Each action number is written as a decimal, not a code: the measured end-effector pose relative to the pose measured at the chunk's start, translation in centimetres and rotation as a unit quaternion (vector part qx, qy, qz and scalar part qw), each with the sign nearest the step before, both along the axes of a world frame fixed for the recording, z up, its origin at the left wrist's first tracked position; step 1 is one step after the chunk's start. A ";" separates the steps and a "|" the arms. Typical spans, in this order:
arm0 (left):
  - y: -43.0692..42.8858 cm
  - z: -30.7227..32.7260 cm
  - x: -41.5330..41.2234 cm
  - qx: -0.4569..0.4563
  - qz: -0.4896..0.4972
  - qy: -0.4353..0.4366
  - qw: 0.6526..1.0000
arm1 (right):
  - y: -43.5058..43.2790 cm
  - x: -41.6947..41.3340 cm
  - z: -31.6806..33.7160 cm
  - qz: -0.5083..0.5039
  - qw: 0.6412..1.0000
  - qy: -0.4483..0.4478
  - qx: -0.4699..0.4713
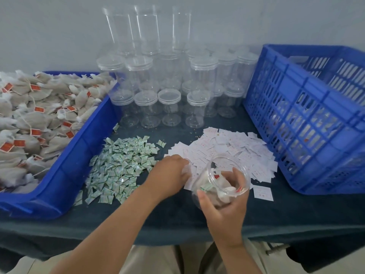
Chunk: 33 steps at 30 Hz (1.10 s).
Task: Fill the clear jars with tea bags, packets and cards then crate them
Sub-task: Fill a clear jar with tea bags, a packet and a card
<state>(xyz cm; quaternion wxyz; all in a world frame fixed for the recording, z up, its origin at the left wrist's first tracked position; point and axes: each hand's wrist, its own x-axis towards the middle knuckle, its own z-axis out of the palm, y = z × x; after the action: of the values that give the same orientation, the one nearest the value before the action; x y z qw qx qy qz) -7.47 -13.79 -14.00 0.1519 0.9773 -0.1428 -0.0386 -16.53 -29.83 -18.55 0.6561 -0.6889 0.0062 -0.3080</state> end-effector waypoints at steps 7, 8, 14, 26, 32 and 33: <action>-1.2 -1.5 0.5 -0.027 0.006 -0.057 0.998 | -1.1 0.1 0.4 -0.017 0.991 0.067 0.114; -1.6 -1.6 0.5 -0.023 -0.017 -0.058 0.998 | -1.2 0.1 0.4 -0.020 0.990 0.072 0.122; -2.8 -3.5 0.7 -0.014 -0.038 -0.111 0.993 | -1.2 -0.2 0.5 -0.022 0.992 0.082 0.096; -0.5 5.3 -0.8 -0.420 0.099 -0.095 0.897 | -2.0 0.1 0.3 0.112 0.986 0.110 -0.052; 0.7 10.7 -3.1 -0.073 -0.207 -0.168 0.961 | -1.9 0.4 0.3 0.149 0.977 0.131 -0.075; 0.4 10.7 -2.9 0.050 -0.229 -0.161 0.959 | -1.9 0.4 0.3 0.151 0.976 0.132 -0.084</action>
<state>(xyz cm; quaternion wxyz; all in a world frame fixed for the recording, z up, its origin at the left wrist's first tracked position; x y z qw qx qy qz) -10.33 -13.40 -3.30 0.0648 0.9182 -0.3827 0.0785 -16.10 -31.77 -18.29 0.6285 -0.7689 -0.0368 -0.1113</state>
